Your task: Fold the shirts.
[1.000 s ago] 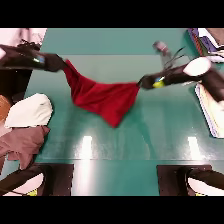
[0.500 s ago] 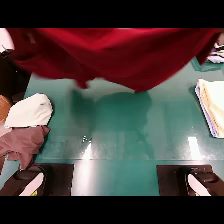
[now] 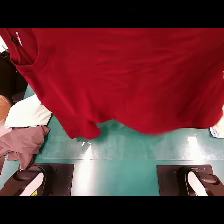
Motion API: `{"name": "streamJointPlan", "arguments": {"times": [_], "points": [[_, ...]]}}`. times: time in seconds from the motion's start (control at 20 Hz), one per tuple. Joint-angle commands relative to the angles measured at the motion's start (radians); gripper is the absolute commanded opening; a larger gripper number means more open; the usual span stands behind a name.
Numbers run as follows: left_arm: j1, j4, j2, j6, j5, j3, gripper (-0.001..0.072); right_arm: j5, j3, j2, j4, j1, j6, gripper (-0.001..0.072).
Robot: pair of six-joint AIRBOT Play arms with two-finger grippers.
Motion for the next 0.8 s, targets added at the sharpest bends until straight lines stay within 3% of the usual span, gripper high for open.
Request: {"name": "streamJointPlan", "arguments": {"times": [0.0,0.25,0.5,0.65,0.7,0.75], "points": [[0.001,0.028,-0.045,-0.003,0.005,-0.035,0.0029,0.007,0.021,-0.124,-0.004,0.040,0.008,0.0016],[0.001,0.080,-0.257,-0.019,0.035,-0.245,0.0029,0.026,0.021,-0.493,-0.012,0.176,0.035,0.0016],[0.001,0.086,-0.584,-0.007,0.301,-0.349,0.0030,-0.118,0.021,-0.808,-0.024,0.227,0.035,0.0016],[0.001,0.085,-0.706,-0.010,0.353,-0.349,0.0035,-0.122,0.021,-0.893,0.013,0.221,0.035,0.0020],[0.001,0.086,-0.716,-0.010,0.340,-0.349,0.0259,-0.121,0.021,-0.901,0.028,0.219,0.035,0.0114],[0.006,0.087,-0.713,-0.009,0.320,-0.348,0.0599,-0.122,0.022,-0.899,0.029,0.212,0.035,0.0362]]}}
